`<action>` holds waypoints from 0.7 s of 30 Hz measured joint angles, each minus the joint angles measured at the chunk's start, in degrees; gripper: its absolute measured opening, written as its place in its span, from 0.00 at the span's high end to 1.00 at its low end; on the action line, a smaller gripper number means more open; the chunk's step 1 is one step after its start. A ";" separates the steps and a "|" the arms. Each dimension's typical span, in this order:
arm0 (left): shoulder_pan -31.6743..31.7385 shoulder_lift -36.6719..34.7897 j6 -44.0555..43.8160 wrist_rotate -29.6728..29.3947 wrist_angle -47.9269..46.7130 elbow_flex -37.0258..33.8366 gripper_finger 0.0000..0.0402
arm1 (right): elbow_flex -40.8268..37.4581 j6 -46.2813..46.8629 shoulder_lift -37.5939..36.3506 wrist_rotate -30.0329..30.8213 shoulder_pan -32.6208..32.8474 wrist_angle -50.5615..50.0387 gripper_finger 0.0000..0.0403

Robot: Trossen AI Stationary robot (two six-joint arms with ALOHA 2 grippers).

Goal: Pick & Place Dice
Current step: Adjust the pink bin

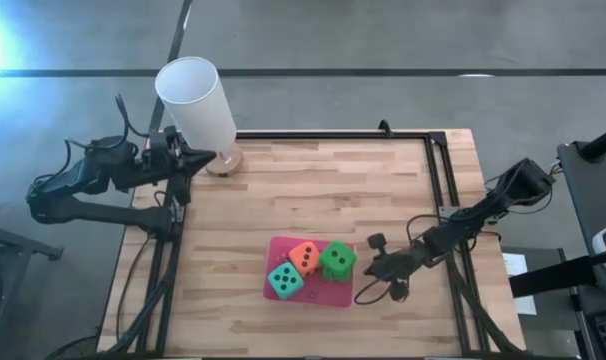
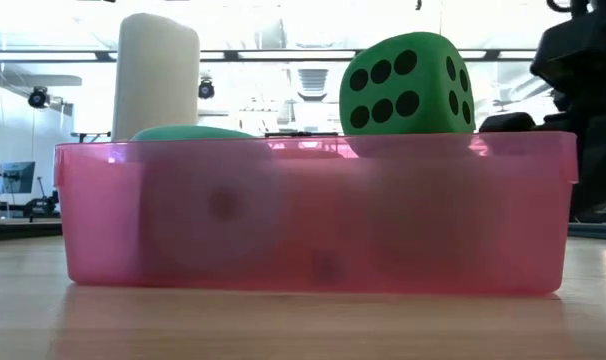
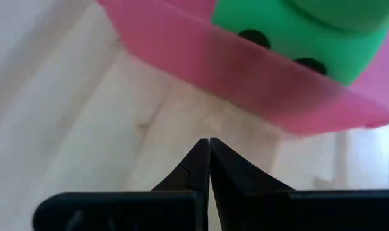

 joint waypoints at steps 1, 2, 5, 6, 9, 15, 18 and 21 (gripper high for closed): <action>0.00 0.00 -0.33 -0.45 0.01 -0.01 0.99 | -0.39 -1.51 0.71 0.77 -0.02 1.30 0.98; 0.01 0.01 -0.95 -0.87 0.01 0.00 0.99 | -0.50 -2.94 1.63 1.24 -0.02 3.00 0.98; 0.02 0.04 -2.49 -2.11 0.01 0.00 0.99 | -0.67 -5.96 5.05 1.36 0.00 7.91 0.98; 0.02 0.04 -2.89 -2.14 -0.01 0.00 0.99 | -0.53 -6.64 6.38 1.34 0.00 9.16 0.98; 0.02 0.04 -3.88 -2.14 -0.01 0.00 0.99 | 1.06 -9.38 9.79 1.19 -0.01 10.11 0.98; 0.02 0.04 -3.88 -2.31 -0.03 -0.02 0.99 | 5.57 -13.12 14.38 1.01 -0.02 10.95 0.98; 0.03 0.04 -3.85 -2.30 -0.09 0.00 0.99 | 8.16 -14.78 16.16 0.99 -0.11 11.21 0.98; 0.04 0.04 -3.85 -2.29 -0.48 -0.02 0.99 | 10.43 -15.61 18.10 1.34 -0.54 11.38 0.98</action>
